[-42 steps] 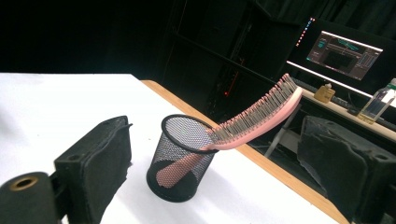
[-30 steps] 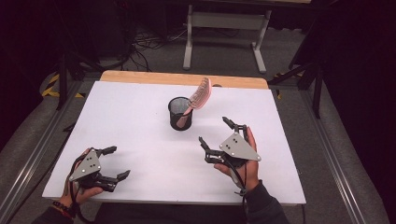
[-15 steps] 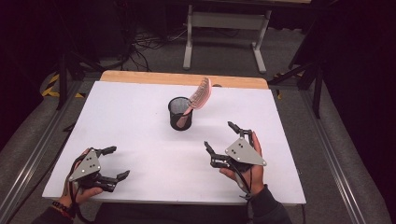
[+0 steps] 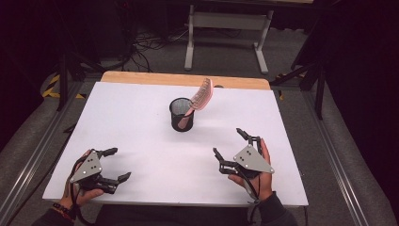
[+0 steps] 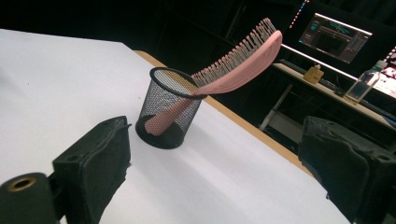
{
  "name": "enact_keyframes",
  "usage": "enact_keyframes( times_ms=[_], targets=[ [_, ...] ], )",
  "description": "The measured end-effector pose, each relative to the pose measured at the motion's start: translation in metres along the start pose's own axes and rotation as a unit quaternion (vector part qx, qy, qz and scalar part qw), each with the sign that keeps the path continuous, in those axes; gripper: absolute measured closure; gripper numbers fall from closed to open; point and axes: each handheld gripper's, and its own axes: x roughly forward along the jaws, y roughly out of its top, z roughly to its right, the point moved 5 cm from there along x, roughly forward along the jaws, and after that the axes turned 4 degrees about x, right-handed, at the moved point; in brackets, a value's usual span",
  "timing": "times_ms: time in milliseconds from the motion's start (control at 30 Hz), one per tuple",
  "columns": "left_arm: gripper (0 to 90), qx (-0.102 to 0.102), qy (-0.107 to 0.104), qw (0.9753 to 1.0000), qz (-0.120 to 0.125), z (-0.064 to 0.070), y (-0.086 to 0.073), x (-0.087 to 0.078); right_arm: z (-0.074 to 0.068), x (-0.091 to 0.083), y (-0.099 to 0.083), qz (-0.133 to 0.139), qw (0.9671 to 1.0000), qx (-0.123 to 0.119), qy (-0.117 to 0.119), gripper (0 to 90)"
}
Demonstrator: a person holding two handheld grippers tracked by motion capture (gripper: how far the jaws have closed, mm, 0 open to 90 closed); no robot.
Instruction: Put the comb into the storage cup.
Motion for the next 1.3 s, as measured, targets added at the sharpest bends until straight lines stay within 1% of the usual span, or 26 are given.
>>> enact_keyframes(
  times_ms=[267,367,433,533,567,700,733,767,833,900,967,1033,1067,1133,1167,1233,1267,1300],
  targets=[
    [7.1,-0.001,0.000,1.0000,-0.001,0.000,0.000,0.001,0.004,-0.007,-0.010,-0.006,1.0000,0.003,0.001,9.7],
    [7.1,-0.002,0.000,1.0000,0.001,0.000,0.000,0.001,0.005,-0.010,-0.014,-0.009,1.0000,0.000,0.000,9.6],
    [7.1,-0.002,0.001,1.0000,0.001,0.000,0.000,0.000,0.006,-0.012,-0.018,-0.011,0.9999,0.005,0.000,9.3],
    [7.1,-0.001,0.001,1.0000,0.001,0.000,0.000,0.000,0.007,-0.014,-0.020,-0.011,0.9999,0.004,0.003,9.0],
    [7.1,-0.001,0.001,1.0000,0.001,0.000,0.000,0.000,0.007,-0.015,-0.021,-0.013,0.9999,0.001,-0.002,9.0],
    [7.1,-0.001,0.000,1.0000,0.000,0.000,0.000,0.000,0.005,-0.020,-0.029,-0.021,0.9998,-0.008,-0.001,8.4],
    [7.1,-0.001,0.000,1.0000,0.000,0.000,0.000,0.000,0.005,-0.020,-0.029,-0.021,0.9998,-0.008,-0.001,8.4],
    [7.1,0.001,0.000,1.0000,-0.002,0.000,0.000,0.000,0.005,-0.022,-0.034,-0.025,0.9997,-0.008,-0.002,8.3],
    [7.0,0.001,-0.001,1.0000,-0.002,0.000,0.000,0.001,0.005,-0.023,-0.037,-0.028,0.9995,-0.012,-0.004,8.3],
    [7.0,0.000,-0.003,1.0000,-0.002,0.000,0.000,0.001,0.004,-0.026,-0.040,-0.023,0.9996,-0.011,-0.008,8.6],
    [7.0,0.000,-0.002,1.0000,-0.001,0.000,0.000,0.001,0.004,-0.028,-0.045,-0.028,0.9995,-0.014,-0.009,8.6],
    [7.0,0.000,-0.003,1.0000,0.000,0.000,0.000,0.001,0.005,-0.028,-0.046,-0.029,0.9995,-0.013,-0.010,8.5],
    [7.0,-0.001,-0.004,1.0000,-0.001,0.000,0.000,0.001,0.006,-0.031,-0.052,-0.033,0.9994,-0.003,-0.008,8.3],
    [7.0,0.000,-0.005,1.0000,-0.001,0.000,0.000,0.002,0.006,-0.031,-0.054,-0.036,0.9993,-0.002,-0.008,8.2],
    [7.0,0.000,-0.006,1.0000,-0.001,0.000,0.000,0.002,0.008,-0.033,-0.059,-0.041,0.9991,-0.001,-0.011,8.0],
    [7.0,-0.001,-0.007,1.0000,-0.001,0.000,0.000,0.002,0.010,-0.034,-0.060,-0.042,0.9990,0.001,-0.012,7.9],
    [7.0,-0.002,-0.006,1.0000,0.002,0.000,0.001,0.002,0.013,-0.037,-0.066,-0.044,0.9989,0.012,-0.011,7.5],
    [7.0,-0.002,-0.006,1.0000,0.002,0.000,0.001,0.002,0.013,-0.037,-0.066,-0.044,0.9989,0.012,-0.011,7.5]
  ],
)
